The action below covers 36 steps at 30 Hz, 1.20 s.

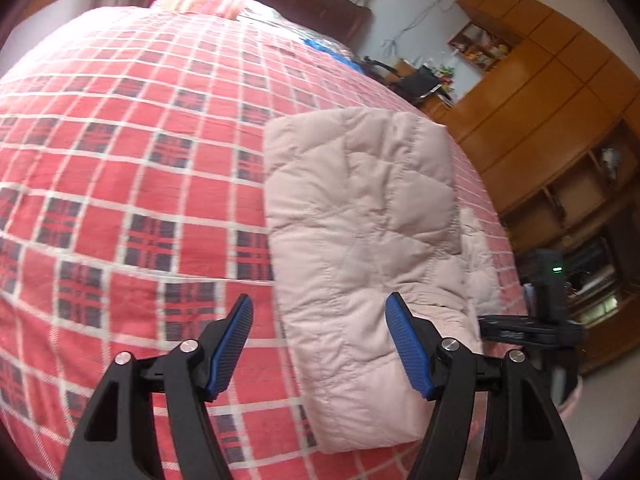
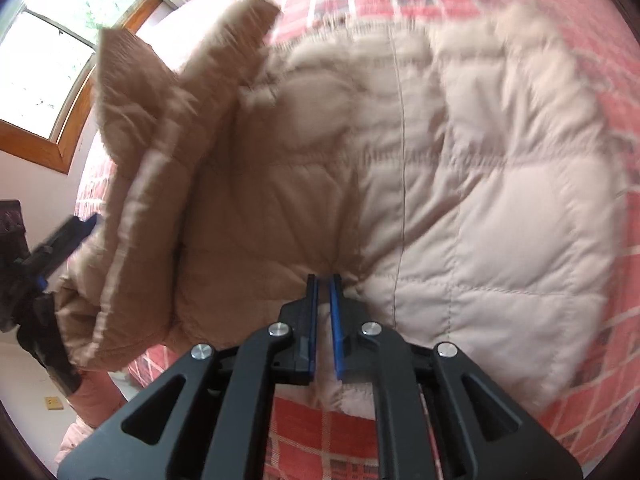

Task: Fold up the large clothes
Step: 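Open the right tool and grasp the folded jacket end with it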

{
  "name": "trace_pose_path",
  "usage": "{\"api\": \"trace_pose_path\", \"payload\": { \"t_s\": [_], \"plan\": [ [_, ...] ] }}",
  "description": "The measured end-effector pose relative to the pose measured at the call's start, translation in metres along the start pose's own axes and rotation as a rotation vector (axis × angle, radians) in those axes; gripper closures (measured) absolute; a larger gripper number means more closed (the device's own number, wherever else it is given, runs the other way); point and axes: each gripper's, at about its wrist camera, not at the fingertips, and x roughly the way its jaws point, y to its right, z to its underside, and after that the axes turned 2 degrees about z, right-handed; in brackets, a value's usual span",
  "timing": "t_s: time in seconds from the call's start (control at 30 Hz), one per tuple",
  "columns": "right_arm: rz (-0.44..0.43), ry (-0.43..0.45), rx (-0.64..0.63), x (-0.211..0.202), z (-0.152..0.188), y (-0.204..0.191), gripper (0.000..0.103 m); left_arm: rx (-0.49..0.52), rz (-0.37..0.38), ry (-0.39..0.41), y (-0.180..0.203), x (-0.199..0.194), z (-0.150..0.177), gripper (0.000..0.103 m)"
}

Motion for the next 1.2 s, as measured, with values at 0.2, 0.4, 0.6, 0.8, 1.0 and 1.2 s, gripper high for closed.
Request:
{"api": "trace_pose_path", "payload": {
  "t_s": [0.2,0.4,0.6,0.8,1.0,1.2],
  "plan": [
    [-0.092,0.084,-0.049,-0.049,-0.014,-0.035,0.054,0.041,-0.206,-0.001,0.017,0.014,0.004,0.035],
    [-0.119,0.028,-0.090,-0.036,-0.035,-0.071,0.049,0.070,-0.273,0.005,0.023,0.031,0.003,0.035],
    [-0.106,-0.029,-0.070,-0.005,-0.046,-0.080,0.055,0.030,-0.307,0.012,0.011,0.036,-0.005,0.035],
    [-0.120,-0.022,-0.071,0.005,-0.044,-0.074,0.086,0.022,-0.324,0.026,0.006,0.035,-0.005,0.035],
    [-0.180,0.005,-0.092,-0.019,-0.040,-0.060,0.092,0.060,-0.306,0.056,0.024,0.024,0.000,0.035],
    [-0.188,0.080,-0.100,-0.061,-0.033,-0.035,0.093,0.108,-0.265,0.086,0.052,0.014,0.002,0.035]
  ]
}}
